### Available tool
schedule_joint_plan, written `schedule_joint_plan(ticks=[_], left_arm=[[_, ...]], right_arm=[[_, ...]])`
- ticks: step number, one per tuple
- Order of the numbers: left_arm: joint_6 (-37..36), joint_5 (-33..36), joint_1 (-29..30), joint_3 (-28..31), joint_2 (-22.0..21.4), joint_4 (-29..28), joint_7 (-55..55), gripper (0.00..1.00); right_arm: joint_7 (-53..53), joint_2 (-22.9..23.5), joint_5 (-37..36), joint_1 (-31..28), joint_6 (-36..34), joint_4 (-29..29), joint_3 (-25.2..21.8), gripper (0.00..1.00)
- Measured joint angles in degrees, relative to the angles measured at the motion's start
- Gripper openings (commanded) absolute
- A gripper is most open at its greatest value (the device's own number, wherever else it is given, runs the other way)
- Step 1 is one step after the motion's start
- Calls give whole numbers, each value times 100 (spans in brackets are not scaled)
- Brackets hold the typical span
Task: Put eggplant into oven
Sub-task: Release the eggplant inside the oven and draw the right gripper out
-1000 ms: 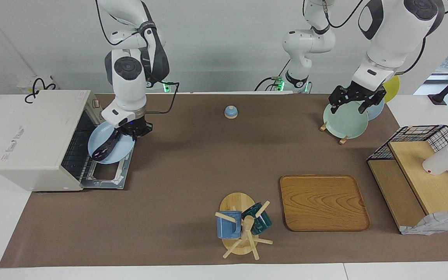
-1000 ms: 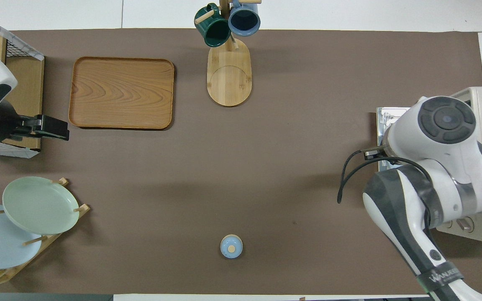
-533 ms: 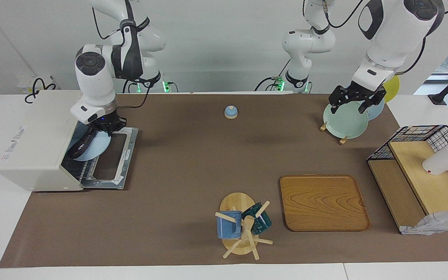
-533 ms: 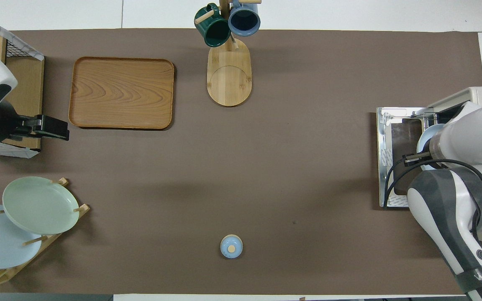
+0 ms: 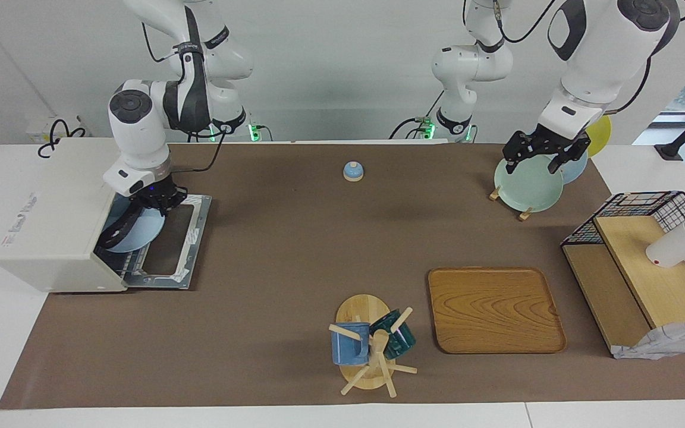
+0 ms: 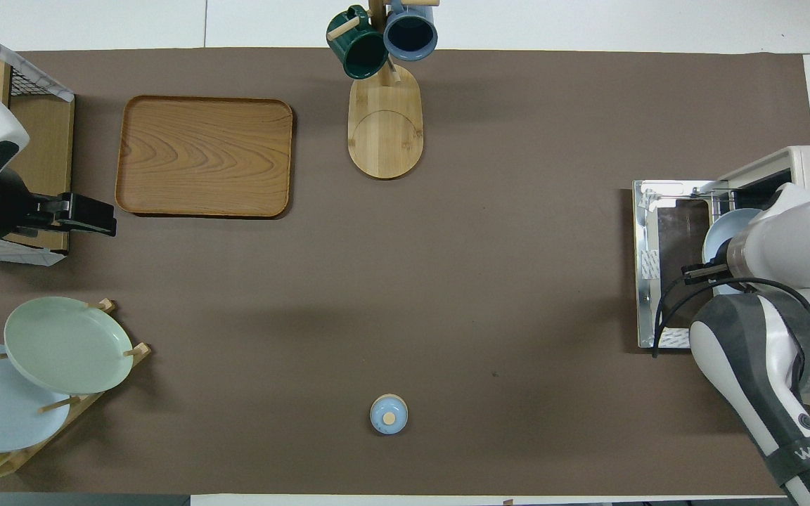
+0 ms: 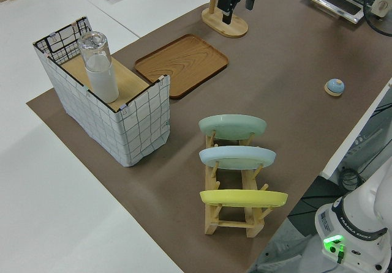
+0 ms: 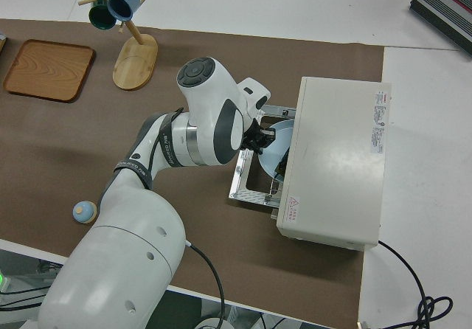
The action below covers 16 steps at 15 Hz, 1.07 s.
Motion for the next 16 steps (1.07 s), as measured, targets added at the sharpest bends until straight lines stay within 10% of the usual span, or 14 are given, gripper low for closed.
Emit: schedule_joint_plan(ticks=[16], left_arm=[[0,0,0,0,0,0,0,100]], right_arm=[[0,112,0,-138,124,-80,23,21]])
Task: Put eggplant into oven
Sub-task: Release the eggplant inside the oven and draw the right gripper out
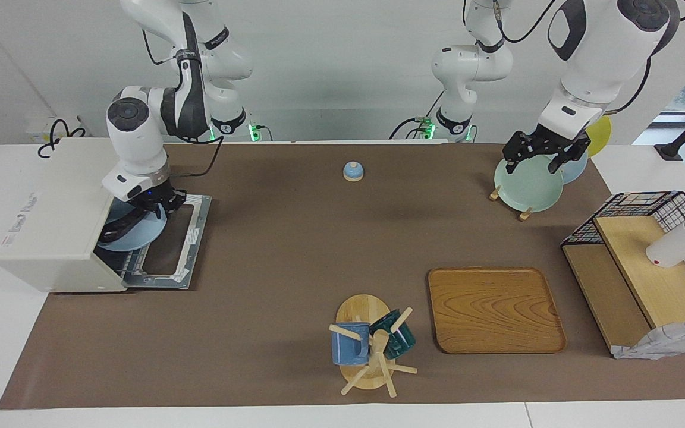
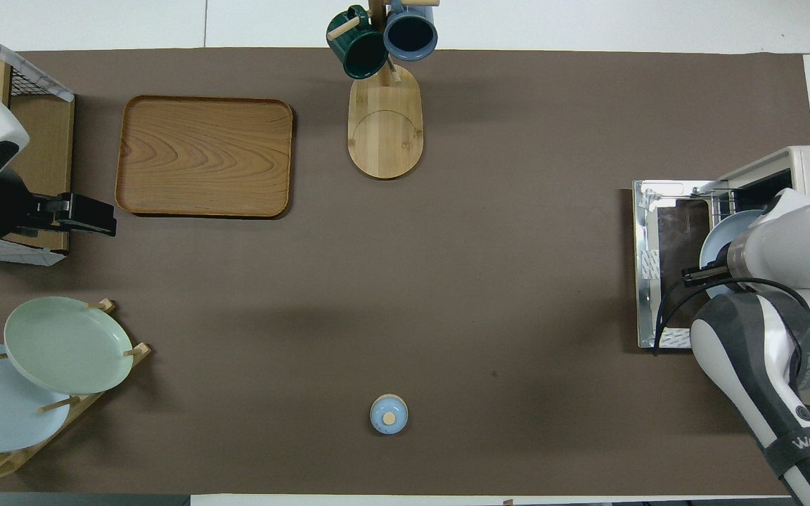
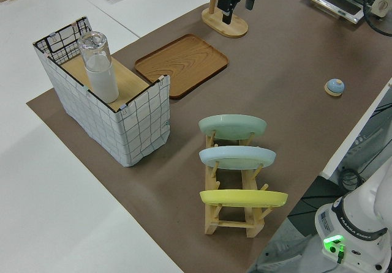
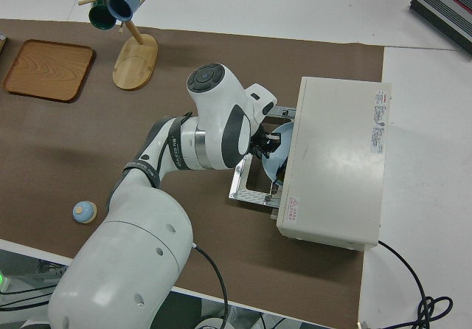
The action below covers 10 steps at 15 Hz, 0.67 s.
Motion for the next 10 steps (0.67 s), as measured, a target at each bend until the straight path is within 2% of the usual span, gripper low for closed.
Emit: schedule_joint_plan(ticks=[2,4,10], left_arm=[[0,0,0,0,0,0,0,100],[0,0,0,0,0,0,0,100],[0,0,0,0,0,0,0,100]], right_arm=[[0,2,0,49,-174,119,43,19],[0,19,72,198,-348,326,74,2],[439,339,373,630,153,487,93,0]])
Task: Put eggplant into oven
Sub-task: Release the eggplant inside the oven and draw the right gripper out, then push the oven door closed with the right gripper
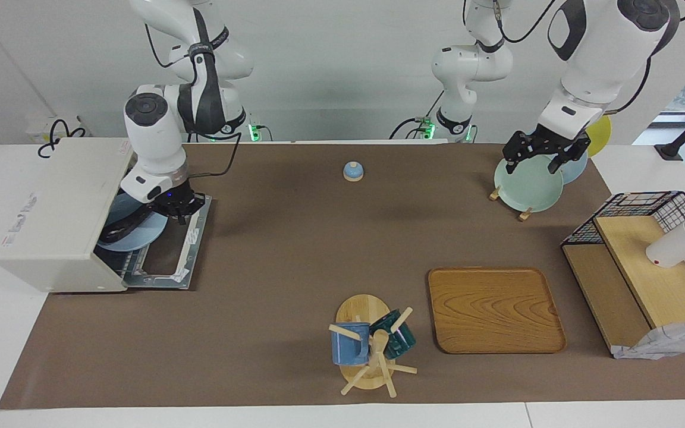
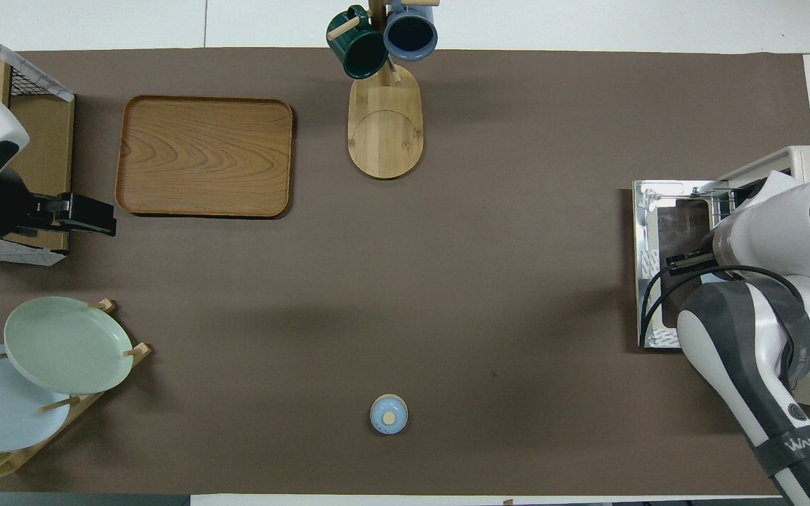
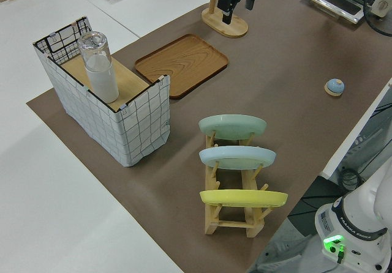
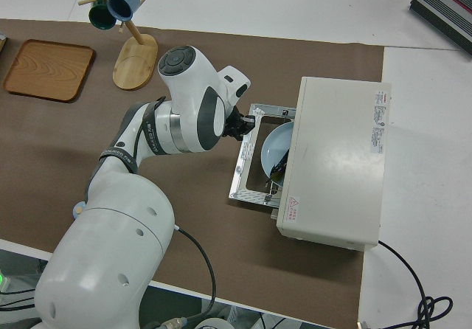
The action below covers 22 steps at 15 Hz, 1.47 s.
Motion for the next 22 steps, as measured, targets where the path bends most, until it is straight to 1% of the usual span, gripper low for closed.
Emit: schedule_joint_plan(ticks=[2,4,7,10,22], left_arm=[[0,0,0,0,0,0,0,100],[0,0,0,0,0,0,0,100],[0,0,0,0,0,0,0,100],[0,0,0,0,0,0,0,100],[0,0,0,0,0,0,0,100]], right_arm=[[268,234,0,178,319,5,4,0],[389,436,0,228,512,10,10,0],[394,700,1,211,720,13,-5,0],[394,893,1,183,773,13,-28,0],[394,980,0,86,915,-103,-38,0]])
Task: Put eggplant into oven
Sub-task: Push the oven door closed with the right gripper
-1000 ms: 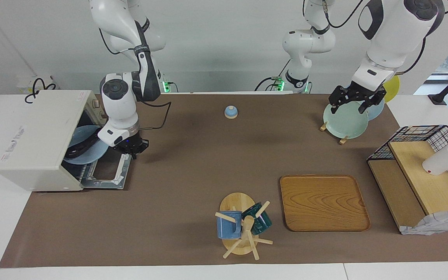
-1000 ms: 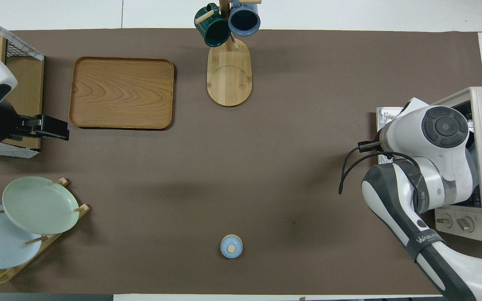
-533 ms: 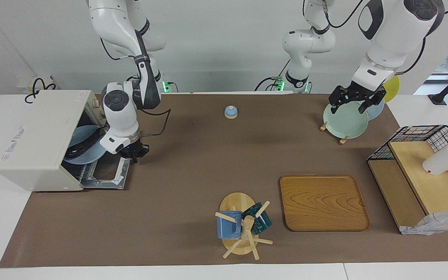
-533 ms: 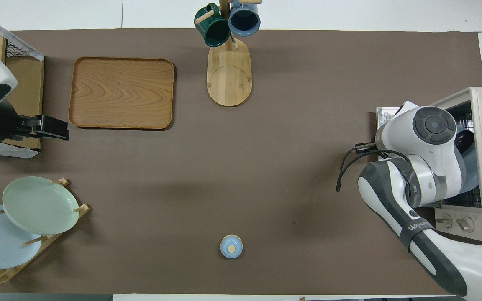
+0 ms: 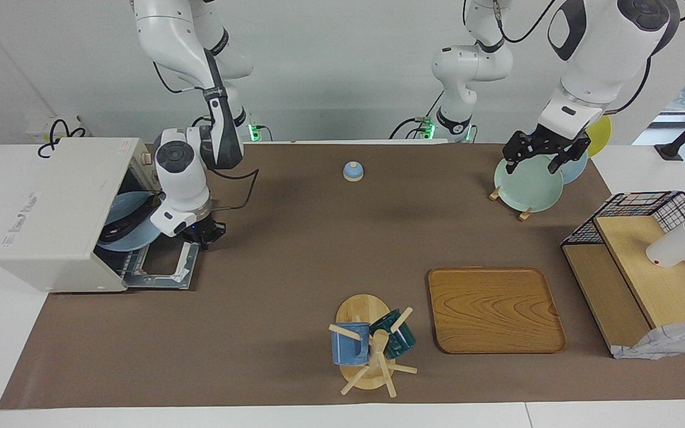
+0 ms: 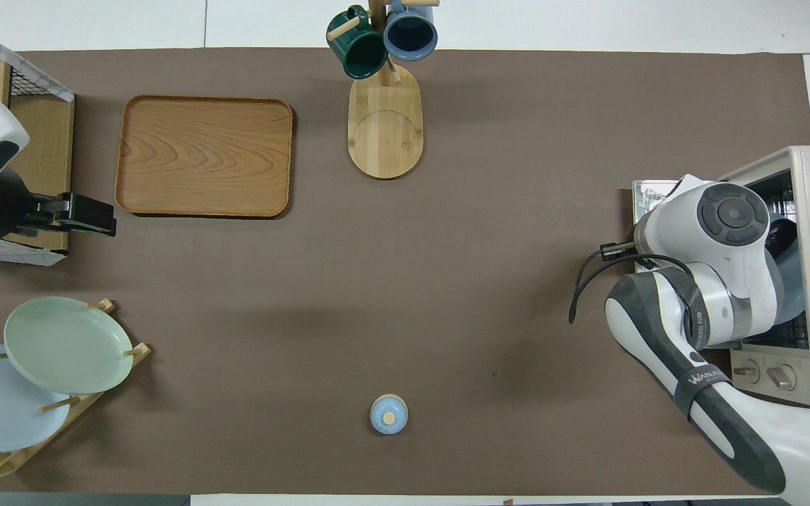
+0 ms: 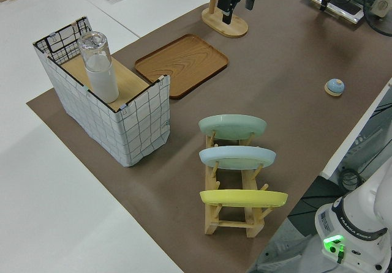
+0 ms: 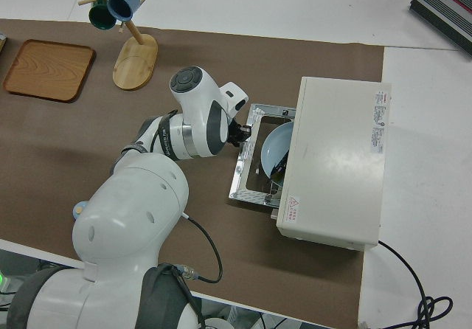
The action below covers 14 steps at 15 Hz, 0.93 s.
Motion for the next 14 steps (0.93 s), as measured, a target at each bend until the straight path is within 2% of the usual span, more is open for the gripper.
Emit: schedule_joint_plan(ticks=[14], left_arm=[[0,0,0,0,0,0,0,100]], right_arm=[[0,0,0,-23,0,-65,0,0]])
